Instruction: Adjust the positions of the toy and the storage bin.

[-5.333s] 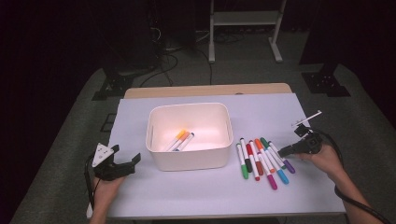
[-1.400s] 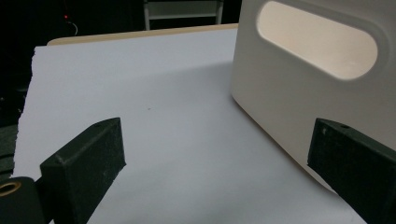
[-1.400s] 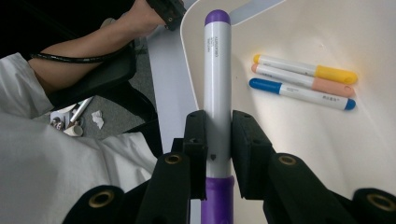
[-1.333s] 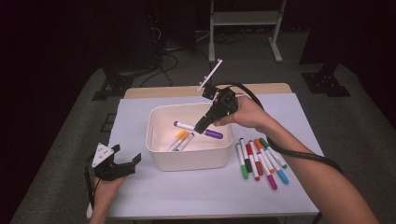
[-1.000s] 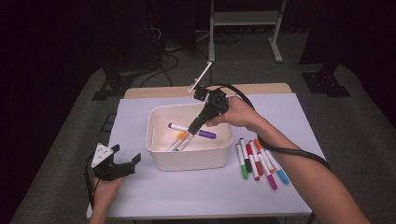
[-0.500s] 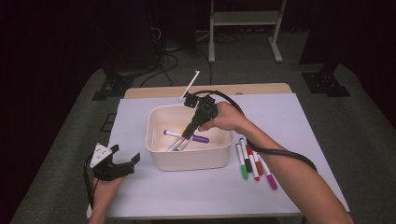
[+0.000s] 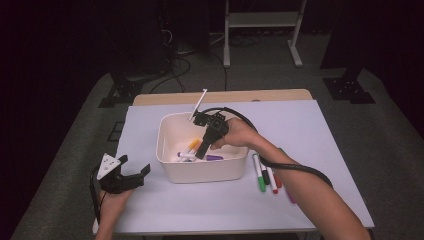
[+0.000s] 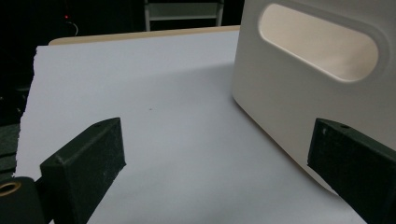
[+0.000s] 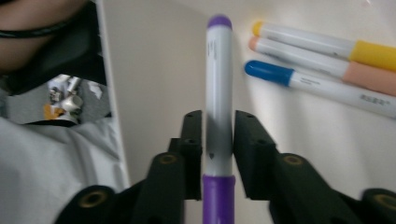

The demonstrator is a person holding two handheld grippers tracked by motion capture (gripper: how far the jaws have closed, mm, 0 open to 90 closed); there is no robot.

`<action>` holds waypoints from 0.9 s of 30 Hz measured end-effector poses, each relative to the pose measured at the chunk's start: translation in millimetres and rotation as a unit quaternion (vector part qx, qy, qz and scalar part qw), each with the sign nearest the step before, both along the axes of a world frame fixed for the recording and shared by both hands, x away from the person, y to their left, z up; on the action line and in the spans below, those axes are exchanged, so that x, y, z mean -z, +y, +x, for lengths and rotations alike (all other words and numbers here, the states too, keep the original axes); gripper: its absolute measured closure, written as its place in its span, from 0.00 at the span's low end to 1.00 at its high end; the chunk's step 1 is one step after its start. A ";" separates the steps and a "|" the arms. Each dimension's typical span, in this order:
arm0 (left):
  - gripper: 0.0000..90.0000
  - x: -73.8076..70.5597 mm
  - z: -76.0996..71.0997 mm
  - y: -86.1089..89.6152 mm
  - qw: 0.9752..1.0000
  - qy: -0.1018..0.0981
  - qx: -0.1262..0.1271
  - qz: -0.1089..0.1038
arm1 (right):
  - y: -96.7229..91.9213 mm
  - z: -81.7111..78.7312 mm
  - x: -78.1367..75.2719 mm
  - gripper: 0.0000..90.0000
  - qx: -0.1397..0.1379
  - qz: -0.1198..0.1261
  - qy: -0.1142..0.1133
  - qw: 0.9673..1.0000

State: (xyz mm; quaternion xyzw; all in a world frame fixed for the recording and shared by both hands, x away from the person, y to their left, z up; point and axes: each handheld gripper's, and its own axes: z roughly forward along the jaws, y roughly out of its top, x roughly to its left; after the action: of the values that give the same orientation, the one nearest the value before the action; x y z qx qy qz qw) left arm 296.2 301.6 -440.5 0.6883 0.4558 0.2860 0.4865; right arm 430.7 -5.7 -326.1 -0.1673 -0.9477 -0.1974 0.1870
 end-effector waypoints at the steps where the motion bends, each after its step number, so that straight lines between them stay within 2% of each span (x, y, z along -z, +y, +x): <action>1: 0.03 0.0 0.0 0.0 1.000 0.000 0.000 0.000 | 0.1 -0.1 1.2 0.74 0.000 -0.004 -0.005 1.000; 7: 0.03 0.3 0.0 0.4 1.000 0.000 -0.001 0.000 | -9.0 -0.8 -2.0 0.74 0.010 0.005 -0.015 1.000; 8: 0.03 0.4 0.0 0.2 1.000 0.000 -0.001 -0.001 | -15.1 -2.1 -7.2 0.74 0.014 0.016 -0.021 1.000; 9: 0.03 0.4 0.0 0.1 1.000 0.000 -0.001 -0.001 | -15.1 -2.1 -7.2 0.74 0.014 0.016 -0.021 1.000; 10: 0.03 0.5 -0.1 0.0 1.000 0.000 -0.001 -0.002 | -23.3 -2.7 -14.4 0.74 0.019 0.031 -0.026 0.999; 11: 0.03 0.5 -0.1 0.0 1.000 0.000 -0.001 -0.002 | -23.3 -2.7 -14.4 0.74 0.019 0.031 -0.026 0.999; 12: 0.03 0.6 0.0 -0.1 1.000 0.000 -0.002 -0.003 | -32.6 -3.8 -22.0 0.73 0.028 0.038 -0.034 0.998; 15: 0.03 0.6 -0.2 0.5 1.000 0.001 -0.004 -0.003 | -42.3 -5.5 -27.9 0.73 0.035 0.043 -0.036 0.998; 20: 0.03 0.7 -0.2 0.5 1.000 0.002 -0.004 -0.003 | -72.3 -10.3 -43.2 0.73 0.054 0.066 -0.046 0.995; 24: 0.03 1.0 -0.1 0.9 1.000 0.003 -0.005 -0.004 | -85.9 -14.2 -50.6 0.73 0.064 0.071 -0.054 0.994; 26: 0.03 1.0 -0.2 1.4 1.000 0.003 -0.006 -0.004 | -101.4 -17.6 -56.2 0.72 0.076 0.079 -0.056 0.992; 27: 0.03 1.0 -0.2 1.4 1.000 0.003 -0.006 -0.004 | -101.4 -17.6 -56.2 0.72 0.076 0.079 -0.056 0.992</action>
State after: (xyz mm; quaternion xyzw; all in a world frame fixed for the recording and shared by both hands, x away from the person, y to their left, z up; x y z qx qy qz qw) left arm 296.0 303.0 -441.5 0.6848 0.4619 0.2852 0.4861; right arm 413.1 -107.1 -269.9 -0.2120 -0.9226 -0.2943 0.1311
